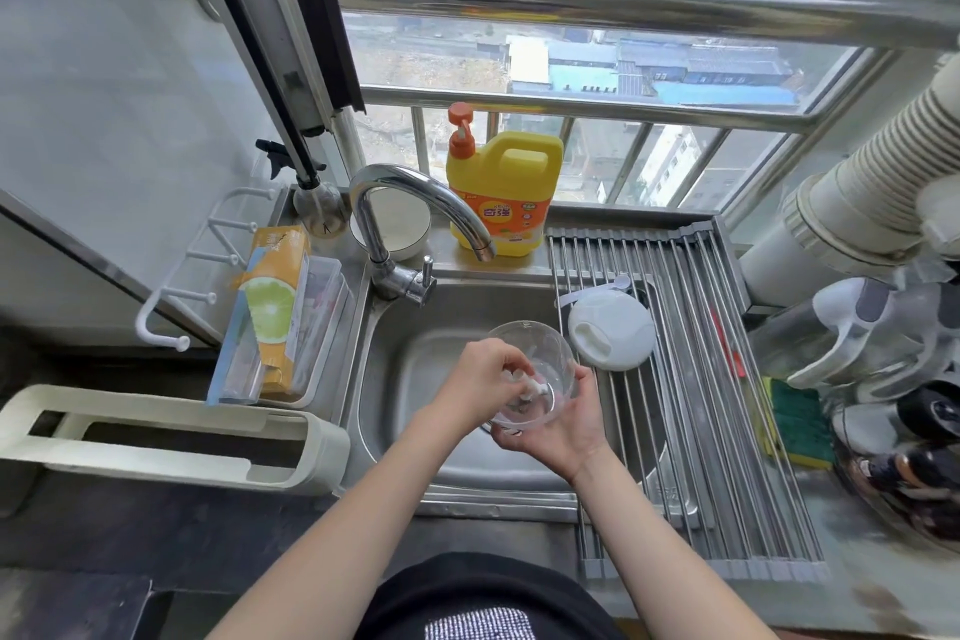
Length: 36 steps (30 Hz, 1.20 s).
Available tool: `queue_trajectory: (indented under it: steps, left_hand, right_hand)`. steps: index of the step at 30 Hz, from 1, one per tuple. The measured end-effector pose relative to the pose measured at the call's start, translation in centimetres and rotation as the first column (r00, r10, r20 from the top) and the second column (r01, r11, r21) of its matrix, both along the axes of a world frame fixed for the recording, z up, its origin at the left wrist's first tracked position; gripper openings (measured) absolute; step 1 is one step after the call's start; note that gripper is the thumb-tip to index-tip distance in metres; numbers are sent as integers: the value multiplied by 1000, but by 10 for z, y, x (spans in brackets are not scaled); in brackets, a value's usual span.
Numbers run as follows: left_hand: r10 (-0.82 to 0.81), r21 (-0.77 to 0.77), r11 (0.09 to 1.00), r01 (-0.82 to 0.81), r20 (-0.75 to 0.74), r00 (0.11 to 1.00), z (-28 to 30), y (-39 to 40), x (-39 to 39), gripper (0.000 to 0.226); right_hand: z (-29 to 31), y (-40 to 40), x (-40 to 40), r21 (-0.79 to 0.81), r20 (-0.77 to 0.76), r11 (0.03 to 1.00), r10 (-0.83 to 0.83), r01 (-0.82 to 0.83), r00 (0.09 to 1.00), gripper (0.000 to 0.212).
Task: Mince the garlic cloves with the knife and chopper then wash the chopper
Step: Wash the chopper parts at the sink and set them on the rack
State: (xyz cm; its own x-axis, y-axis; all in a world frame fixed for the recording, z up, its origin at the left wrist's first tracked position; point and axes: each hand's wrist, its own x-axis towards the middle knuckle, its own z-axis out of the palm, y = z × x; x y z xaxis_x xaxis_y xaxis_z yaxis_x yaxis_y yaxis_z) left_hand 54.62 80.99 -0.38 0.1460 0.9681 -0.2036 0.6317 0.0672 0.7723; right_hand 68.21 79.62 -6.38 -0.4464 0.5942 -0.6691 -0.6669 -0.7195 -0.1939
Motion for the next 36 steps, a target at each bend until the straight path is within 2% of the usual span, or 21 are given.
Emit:
queue_trajectory:
  steps: [9, 21, 25, 28, 30, 32, 34, 35, 36]
  left_hand:
    - [81, 32, 996, -81, 5, 997, -3, -3, -3, 16]
    - [-2, -9, 1000, 2, -82, 997, -11, 3, -1, 23]
    - [-35, 20, 999, 37, -84, 996, -15, 7, -6, 38]
    - [4, 59, 998, -5, 21, 1000, -15, 9, -11, 57]
    - [73, 135, 988, -80, 53, 996, -15, 9, -16, 55]
    - [225, 203, 952, -231, 55, 973, -18, 8, -20, 45]
    - [377, 136, 913, -384, 79, 923, -23, 6, -23, 41]
    - [433, 7, 900, -435, 89, 897, -25, 5, -24, 46]
    - [476, -194, 872, -450, 117, 872, -28, 6, -26, 52]
  right_hand:
    - [-1, -1, 2, 30, -21, 999, 11, -11, 1000, 59]
    - [-3, -2, -2, 7, -46, 999, 32, -32, 998, 53]
    - [-1, 0, -5, 14, -69, 998, 66, -65, 995, 56]
    - [-2, 4, -3, 32, -23, 996, 79, -78, 997, 61]
    - [-7, 6, 0, 29, -3, 997, 75, -75, 997, 59]
    - [-10, 8, 2, 26, -16, 998, 61, -60, 998, 57]
    - [-9, 11, 5, 41, -21, 997, 63, -62, 998, 61]
    - [-8, 11, 6, 42, -18, 997, 62, -61, 998, 62]
    - [-8, 13, 7, 39, -10, 998, 59, -58, 998, 61]
